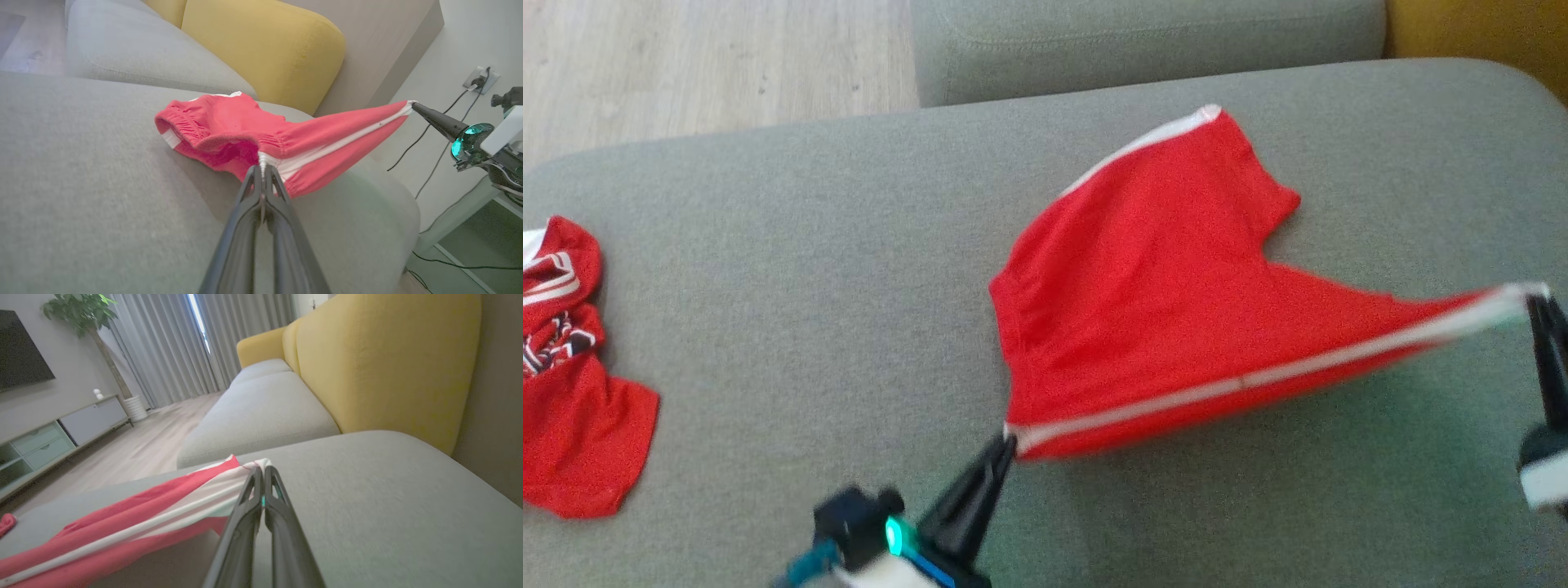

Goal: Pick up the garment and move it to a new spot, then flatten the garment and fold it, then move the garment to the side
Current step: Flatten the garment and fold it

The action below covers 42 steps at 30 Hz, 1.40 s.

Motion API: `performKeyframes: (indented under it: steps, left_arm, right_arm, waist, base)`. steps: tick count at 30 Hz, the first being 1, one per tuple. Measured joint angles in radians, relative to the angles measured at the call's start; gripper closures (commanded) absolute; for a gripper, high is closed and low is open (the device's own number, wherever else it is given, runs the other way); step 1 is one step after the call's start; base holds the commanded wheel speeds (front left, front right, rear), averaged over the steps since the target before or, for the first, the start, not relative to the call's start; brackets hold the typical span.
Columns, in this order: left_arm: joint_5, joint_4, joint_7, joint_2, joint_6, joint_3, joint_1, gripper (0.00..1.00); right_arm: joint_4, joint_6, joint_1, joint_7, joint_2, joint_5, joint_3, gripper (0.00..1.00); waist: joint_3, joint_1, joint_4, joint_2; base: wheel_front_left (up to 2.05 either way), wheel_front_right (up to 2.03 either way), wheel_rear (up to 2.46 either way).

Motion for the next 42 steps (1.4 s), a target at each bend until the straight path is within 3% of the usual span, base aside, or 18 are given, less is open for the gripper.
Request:
performKeyframes:
  steps: [8, 15, 18, 33, 35, 41, 42]
  left_arm:
    - [0.024, -0.122, 0.002, 0.006, 0.053, 0.000, 0.159, 1.00]
    - [-0.007, -0.146, 0.063, -0.037, 0.065, 0.033, 0.038, 1.00]
    - [-0.021, -0.113, 0.102, -0.071, 0.064, 0.042, -0.081, 1.00]
    - [-0.037, 0.179, 0.108, -0.206, 0.049, 0.065, -0.367, 1.00]
    - [-0.042, 0.216, 0.108, -0.221, 0.065, 0.073, -0.391, 1.00]
    - [-0.090, 0.310, 0.104, -0.254, 0.054, 0.059, -0.461, 1.00]
    - [-0.094, 0.322, 0.095, -0.256, 0.053, 0.056, -0.473, 0.91]
  right_arm:
    - [-0.208, 0.000, 0.219, 0.152, 0.091, -0.119, -0.193, 1.00]
    - [-0.240, 0.000, 0.089, 0.246, 0.112, -0.202, -0.242, 1.00]
    - [-0.201, 0.000, -0.019, 0.276, 0.082, -0.221, -0.233, 1.00]
    - [0.106, 0.000, -0.461, 0.352, -0.064, -0.185, 0.029, 1.00]
    - [0.156, 0.000, -0.515, 0.352, -0.077, -0.184, 0.076, 1.00]
    - [0.322, 0.000, -0.677, 0.333, -0.092, -0.149, 0.206, 1.00]
    - [0.342, 0.000, -0.697, 0.326, -0.092, -0.143, 0.223, 1.00]
  waist:
    - [-0.010, 0.0001, -0.001, 0.0000]
    - [0.049, 0.0005, 0.027, 0.0000]
    - [0.085, 0.0006, 0.054, 0.0000]
    - [0.259, 0.0006, 0.189, 0.0000]
    - [0.274, 0.0007, 0.205, 0.0000]
    - [0.322, 0.0005, 0.254, 0.0000]
    - [0.329, 0.0005, 0.259, 0.0000]
  base:
    - [0.00, 0.00, 0.00]
    - [0.00, 0.00, 0.00]
    - [0.00, 0.00, 0.00]
    - [0.00, 0.00, 0.00]
    - [0.00, 0.00, 0.00]
    - [0.00, 0.00, 0.00]
    - [0.00, 0.00, 0.00]
